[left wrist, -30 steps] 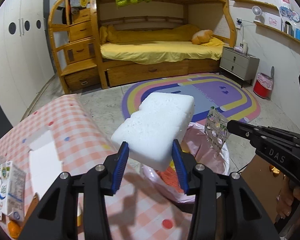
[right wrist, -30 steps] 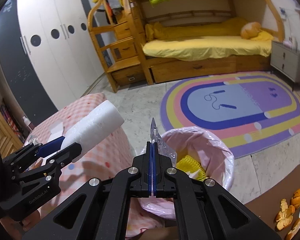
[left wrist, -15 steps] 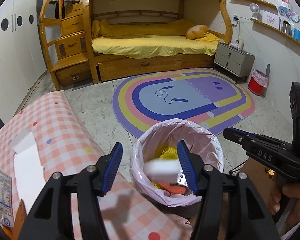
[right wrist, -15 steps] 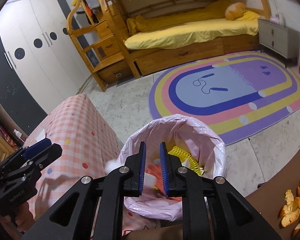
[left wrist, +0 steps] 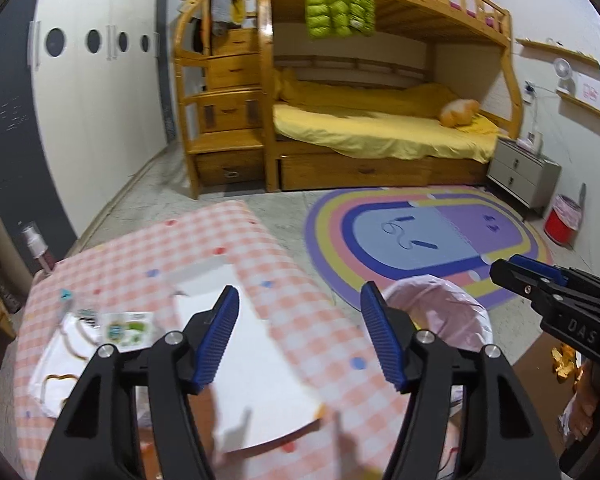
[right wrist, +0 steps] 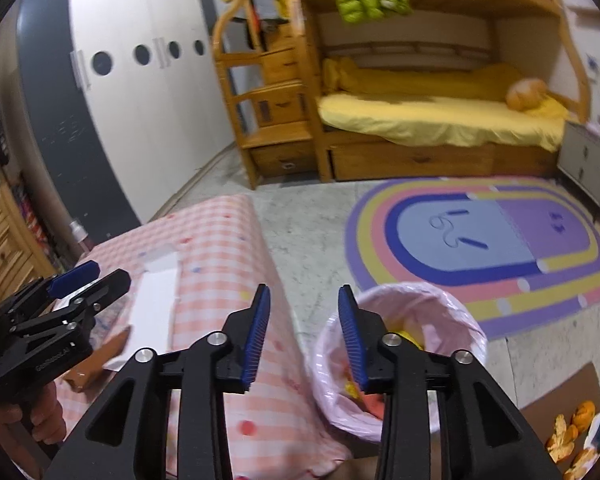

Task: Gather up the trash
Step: 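Move both tools back over the table toward the milk carton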

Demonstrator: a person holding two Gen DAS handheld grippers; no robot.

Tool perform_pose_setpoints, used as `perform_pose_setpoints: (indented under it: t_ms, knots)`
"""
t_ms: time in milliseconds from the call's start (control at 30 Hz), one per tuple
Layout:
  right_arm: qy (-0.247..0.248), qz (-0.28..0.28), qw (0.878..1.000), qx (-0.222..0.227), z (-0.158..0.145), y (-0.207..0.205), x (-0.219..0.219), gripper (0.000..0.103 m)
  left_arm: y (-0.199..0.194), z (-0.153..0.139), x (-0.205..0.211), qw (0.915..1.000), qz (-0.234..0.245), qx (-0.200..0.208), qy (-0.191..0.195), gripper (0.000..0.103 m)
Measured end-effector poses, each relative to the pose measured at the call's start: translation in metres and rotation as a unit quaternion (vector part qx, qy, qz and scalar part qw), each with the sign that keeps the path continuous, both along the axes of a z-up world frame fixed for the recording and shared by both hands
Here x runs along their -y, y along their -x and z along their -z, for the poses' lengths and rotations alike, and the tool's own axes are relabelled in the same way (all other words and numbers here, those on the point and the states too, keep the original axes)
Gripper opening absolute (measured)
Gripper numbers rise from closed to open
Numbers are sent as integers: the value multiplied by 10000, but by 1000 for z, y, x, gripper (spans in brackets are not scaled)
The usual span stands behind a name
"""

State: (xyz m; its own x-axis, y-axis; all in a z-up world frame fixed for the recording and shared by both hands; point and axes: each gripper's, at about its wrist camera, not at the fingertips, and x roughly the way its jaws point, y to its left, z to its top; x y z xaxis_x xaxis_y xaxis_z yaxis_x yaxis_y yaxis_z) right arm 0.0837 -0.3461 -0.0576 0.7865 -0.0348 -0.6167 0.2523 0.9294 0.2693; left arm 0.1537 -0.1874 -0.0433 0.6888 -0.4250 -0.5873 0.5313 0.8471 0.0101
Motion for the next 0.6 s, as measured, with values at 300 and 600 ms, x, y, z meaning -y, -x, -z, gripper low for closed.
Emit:
perform_pose_setpoints:
  t_ms: [300,600]
  knots:
    - [288,-842,9960,30,-23,-44,-89,53,-17,-10,-96,9949,-1007,55,-89,69]
    - [430,-1109,9929,90,-6,-70,-132,54,-22,9,-169,9846,-1712,-197,-298,75]
